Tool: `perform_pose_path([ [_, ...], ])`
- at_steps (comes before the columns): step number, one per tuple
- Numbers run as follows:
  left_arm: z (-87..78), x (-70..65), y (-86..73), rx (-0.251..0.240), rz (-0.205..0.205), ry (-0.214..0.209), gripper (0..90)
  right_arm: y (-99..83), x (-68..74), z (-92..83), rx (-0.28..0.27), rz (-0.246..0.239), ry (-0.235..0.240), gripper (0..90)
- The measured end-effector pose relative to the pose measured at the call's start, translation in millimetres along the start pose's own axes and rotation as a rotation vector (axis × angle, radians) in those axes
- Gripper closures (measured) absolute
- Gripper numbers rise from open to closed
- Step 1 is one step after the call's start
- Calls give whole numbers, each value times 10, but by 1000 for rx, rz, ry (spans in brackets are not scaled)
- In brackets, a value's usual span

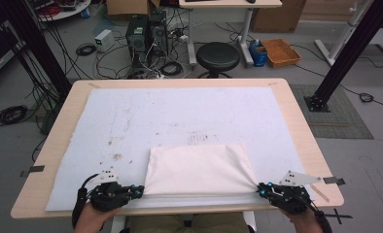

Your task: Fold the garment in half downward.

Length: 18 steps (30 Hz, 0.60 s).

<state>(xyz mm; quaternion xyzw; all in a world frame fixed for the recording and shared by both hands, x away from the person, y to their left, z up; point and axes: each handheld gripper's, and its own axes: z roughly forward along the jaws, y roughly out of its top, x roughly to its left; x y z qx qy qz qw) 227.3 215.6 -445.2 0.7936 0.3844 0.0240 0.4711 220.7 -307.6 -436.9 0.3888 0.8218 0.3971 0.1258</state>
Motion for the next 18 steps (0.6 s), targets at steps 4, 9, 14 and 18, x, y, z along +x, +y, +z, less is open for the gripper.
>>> perform_pose_path([
  [4,25,-4,42,-21,-16,28,600,16,-10,33,5,3,6,719],
  [9,-22,60,132,-85,-32,103,461,58,-65,-12,-53,66,-42,452],
  [14,-65,156,352,-174,-45,171,406,173,-177,21,-96,83,-98,363],
  [18,83,302,645,-214,-50,209,384,392,-290,174,-104,106,-128,317],
])
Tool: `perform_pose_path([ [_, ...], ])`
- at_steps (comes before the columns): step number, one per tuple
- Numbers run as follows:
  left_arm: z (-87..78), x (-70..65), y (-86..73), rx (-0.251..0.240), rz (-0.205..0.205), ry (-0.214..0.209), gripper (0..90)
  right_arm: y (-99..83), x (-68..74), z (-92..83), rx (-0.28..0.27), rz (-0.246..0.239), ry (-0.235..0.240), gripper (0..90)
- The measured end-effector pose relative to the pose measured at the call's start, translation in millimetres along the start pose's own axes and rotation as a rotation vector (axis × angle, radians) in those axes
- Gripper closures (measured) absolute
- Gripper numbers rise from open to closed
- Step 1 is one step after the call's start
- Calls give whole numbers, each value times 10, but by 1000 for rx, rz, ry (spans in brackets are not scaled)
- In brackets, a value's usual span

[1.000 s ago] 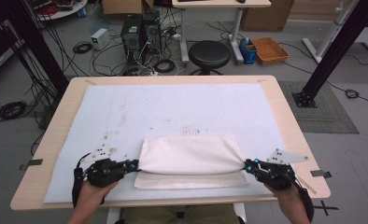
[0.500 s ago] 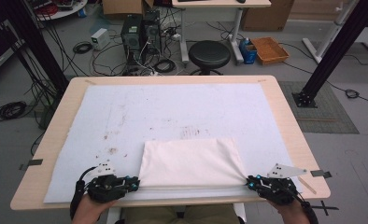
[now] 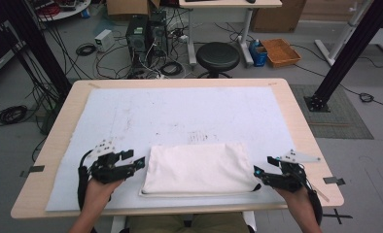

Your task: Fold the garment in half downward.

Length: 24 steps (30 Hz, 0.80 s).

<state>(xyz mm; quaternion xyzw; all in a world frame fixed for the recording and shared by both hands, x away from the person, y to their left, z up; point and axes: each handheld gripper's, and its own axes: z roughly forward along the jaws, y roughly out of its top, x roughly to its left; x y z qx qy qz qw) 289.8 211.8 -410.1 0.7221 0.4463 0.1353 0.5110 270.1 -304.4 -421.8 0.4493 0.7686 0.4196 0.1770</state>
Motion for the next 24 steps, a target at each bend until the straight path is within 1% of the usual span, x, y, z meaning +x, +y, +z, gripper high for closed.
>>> perform_pose_path([
  [1,115,34,80,-1,6,15,382,70,-14,65,-6,6,-4,317],
  [2,194,57,120,3,7,21,375,165,-32,156,-11,9,-3,317],
  [3,304,91,160,12,0,34,369,223,-44,217,-13,11,-5,315],
  [4,420,117,192,24,-4,62,369,299,-60,305,-10,15,-6,316],
  [5,527,143,209,42,2,83,369,371,-79,403,-5,16,-7,315],
  [6,650,165,207,67,2,100,369,433,-99,504,5,16,-12,316],
  [7,714,172,199,85,4,109,369,497,-125,634,23,27,-14,316],
  [8,786,171,179,109,12,118,369,521,-141,708,31,34,-16,323],
  [10,880,164,130,160,41,130,369,557,-178,882,70,55,-31,339],
  [11,908,160,105,175,51,135,369,557,-190,951,92,69,-26,359],
  [13,932,166,63,192,57,143,373,528,-197,1046,141,62,-18,429],
  [14,931,168,45,183,59,146,375,503,-193,1072,150,52,-16,442],
  [15,923,169,42,179,61,144,386,486,-184,1062,136,29,-27,471],
  [16,915,163,37,179,64,146,416,477,-184,1054,134,17,-27,494],
  [17,903,157,30,177,73,137,472,467,-190,1044,132,0,-25,545],
  [18,896,141,21,177,87,124,564,457,-198,1035,129,-10,-14,577],
  [19,890,115,14,177,106,116,639,451,-201,1026,128,-12,-8,641],
  [20,886,84,5,173,123,117,711,451,-201,1018,131,-19,15,727],
  [21,879,62,-1,171,134,118,765,455,-189,1013,135,-34,35,780],
  [22,875,48,-8,162,133,120,798,460,-166,1007,139,-47,35,829],
  [23,868,51,-8,155,121,120,818,466,-156,998,144,-65,38,854],
  [24,858,68,-5,148,92,111,824,475,-159,991,145,-77,34,868],
])
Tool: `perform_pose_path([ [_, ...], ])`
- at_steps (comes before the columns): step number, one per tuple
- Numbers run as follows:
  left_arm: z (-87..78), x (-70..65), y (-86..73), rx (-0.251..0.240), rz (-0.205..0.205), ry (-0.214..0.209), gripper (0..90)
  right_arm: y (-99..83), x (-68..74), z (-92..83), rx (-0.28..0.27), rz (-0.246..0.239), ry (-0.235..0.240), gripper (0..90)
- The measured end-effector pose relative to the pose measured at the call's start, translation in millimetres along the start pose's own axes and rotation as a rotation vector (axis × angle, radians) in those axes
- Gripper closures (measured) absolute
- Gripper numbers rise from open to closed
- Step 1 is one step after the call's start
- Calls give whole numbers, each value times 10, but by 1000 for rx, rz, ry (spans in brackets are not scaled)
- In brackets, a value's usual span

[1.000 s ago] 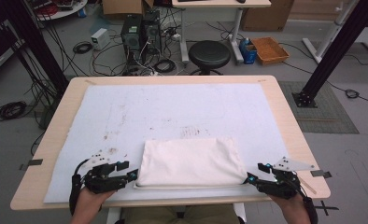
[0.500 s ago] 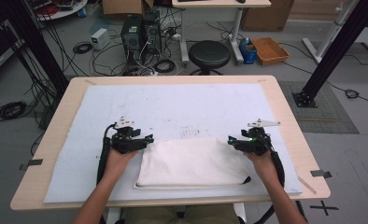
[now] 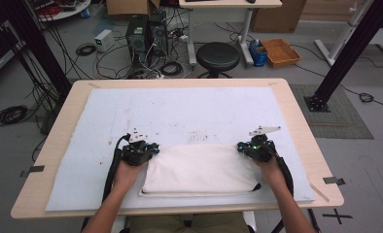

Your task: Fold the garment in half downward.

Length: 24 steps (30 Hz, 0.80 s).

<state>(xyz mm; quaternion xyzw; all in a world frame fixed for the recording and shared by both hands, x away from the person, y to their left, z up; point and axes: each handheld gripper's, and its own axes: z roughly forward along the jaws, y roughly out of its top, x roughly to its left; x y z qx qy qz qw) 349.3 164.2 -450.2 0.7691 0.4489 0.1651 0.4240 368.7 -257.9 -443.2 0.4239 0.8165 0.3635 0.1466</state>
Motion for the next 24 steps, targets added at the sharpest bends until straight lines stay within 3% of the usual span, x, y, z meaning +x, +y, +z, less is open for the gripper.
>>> perform_pose_path([
  [2,-11,36,6,-28,-55,-18,838,5,-45,-29,-7,7,-15,875],
  [7,19,57,75,-99,-111,-32,854,17,-236,-95,-47,59,-57,880],
  [11,121,48,156,-108,-129,-20,857,86,-273,-91,-82,26,-99,879],
  [14,170,55,251,-131,-158,-19,858,170,-324,-80,-103,34,-129,879],
  [18,239,45,340,-150,-150,6,852,259,-395,-11,-123,43,-141,879],
  [19,247,47,338,-148,-155,16,775,262,-406,23,-103,56,-143,866],
  [21,233,63,321,-130,-177,32,613,238,-415,63,-78,88,-146,717],
  [22,197,72,309,-129,-173,38,582,220,-419,62,-71,95,-175,642],
  [24,84,82,280,-146,-159,50,554,177,-451,-5,-83,148,-172,548],
])
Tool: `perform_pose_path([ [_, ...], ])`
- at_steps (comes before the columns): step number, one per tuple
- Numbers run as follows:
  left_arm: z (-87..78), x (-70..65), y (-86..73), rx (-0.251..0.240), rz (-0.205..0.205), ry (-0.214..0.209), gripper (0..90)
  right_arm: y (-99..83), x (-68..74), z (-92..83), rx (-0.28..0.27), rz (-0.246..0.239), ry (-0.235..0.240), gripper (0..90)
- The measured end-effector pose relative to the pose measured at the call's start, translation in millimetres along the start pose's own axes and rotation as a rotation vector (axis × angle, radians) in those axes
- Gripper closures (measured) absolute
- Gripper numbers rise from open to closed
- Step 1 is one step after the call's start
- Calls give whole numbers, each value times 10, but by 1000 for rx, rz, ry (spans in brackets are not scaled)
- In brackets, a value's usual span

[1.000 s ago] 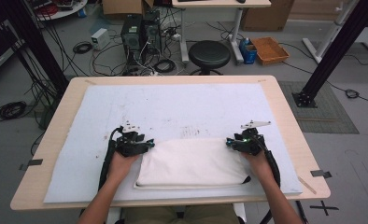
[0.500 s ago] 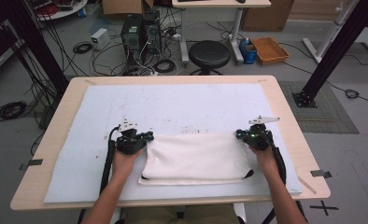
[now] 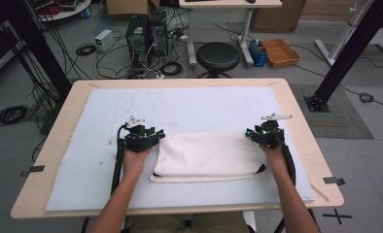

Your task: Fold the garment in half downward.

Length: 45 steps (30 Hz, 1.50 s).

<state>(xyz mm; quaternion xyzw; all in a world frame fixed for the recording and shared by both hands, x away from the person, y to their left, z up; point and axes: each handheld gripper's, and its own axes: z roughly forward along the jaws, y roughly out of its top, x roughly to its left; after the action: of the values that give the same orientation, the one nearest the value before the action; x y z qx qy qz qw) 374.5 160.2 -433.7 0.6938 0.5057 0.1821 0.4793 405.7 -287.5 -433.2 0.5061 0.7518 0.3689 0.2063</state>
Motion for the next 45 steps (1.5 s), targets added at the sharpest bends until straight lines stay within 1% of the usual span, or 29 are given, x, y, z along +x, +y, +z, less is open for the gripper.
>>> perform_pose_path([
  [2,-140,31,-8,-14,9,-8,553,-26,-42,-129,-14,25,20,533],
  [5,-338,47,-48,-31,6,-31,544,-101,-52,-364,-33,12,63,542],
  [6,-384,38,-77,-19,13,-45,544,-138,-42,-442,-40,-13,65,542],
  [7,-418,14,-115,2,25,-58,543,-177,-27,-526,-47,-21,71,542],
  [9,-478,-49,-208,46,54,-87,538,-250,-3,-676,-67,-25,108,543],
  [10,-504,-85,-256,62,55,-107,538,-291,14,-733,-63,-24,133,550],
  [11,-529,-118,-297,78,62,-123,539,-337,47,-771,-46,-23,166,551],
  [12,-559,-162,-340,104,71,-135,542,-392,96,-781,-15,-38,193,576],
  [13,-574,-191,-364,115,72,-140,543,-466,166,-774,33,-73,205,592],
  [14,-594,-221,-396,128,81,-148,543,-510,207,-766,58,-93,206,612],
  [16,-615,-268,-465,156,103,-141,562,-617,274,-730,99,-153,188,713],
  [17,-606,-279,-502,179,113,-136,563,-658,283,-701,122,-167,179,773],
  [18,-594,-285,-534,199,116,-129,578,-689,275,-674,135,-163,185,788],
  [20,-578,-295,-572,217,110,-130,641,-689,249,-679,124,-157,201,849],
  [23,-598,-354,-572,215,172,-122,809,-693,275,-713,113,-197,179,859],
  [25,-630,-371,-544,202,186,-127,867,-691,271,-751,99,-199,184,861],
  [27,-671,-373,-520,184,184,-132,872,-686,262,-813,72,-189,187,862],
  [29,-702,-364,-515,175,170,-144,874,-680,262,-875,53,-186,195,862],
  [31,-743,-368,-519,163,162,-159,875,-677,268,-934,43,-192,210,862],
  [34,-829,-398,-509,138,170,-176,875,-673,274,-1022,36,-202,224,862],
  [36,-875,-407,-516,132,179,-183,875,-676,291,-1063,56,-207,238,862],
  [37,-889,-402,-525,138,184,-187,875,-683,302,-1074,65,-220,239,862],
  [39,-892,-380,-565,167,183,-190,873,-710,324,-1048,113,-234,255,862],
  [40,-885,-362,-590,180,184,-188,873,-734,337,-1013,136,-255,239,862],
  [41,-879,-346,-610,184,176,-178,869,-761,341,-967,171,-261,228,861],
  [42,-878,-328,-611,183,167,-171,848,-787,338,-918,206,-263,226,860],
  [43,-888,-312,-597,172,162,-161,823,-798,329,-910,192,-258,232,854],
  [44,-901,-303,-576,152,152,-153,790,-789,315,-917,192,-248,231,816],
  [45,-920,-290,-554,132,153,-149,751,-778,302,-932,194,-238,231,750],
])
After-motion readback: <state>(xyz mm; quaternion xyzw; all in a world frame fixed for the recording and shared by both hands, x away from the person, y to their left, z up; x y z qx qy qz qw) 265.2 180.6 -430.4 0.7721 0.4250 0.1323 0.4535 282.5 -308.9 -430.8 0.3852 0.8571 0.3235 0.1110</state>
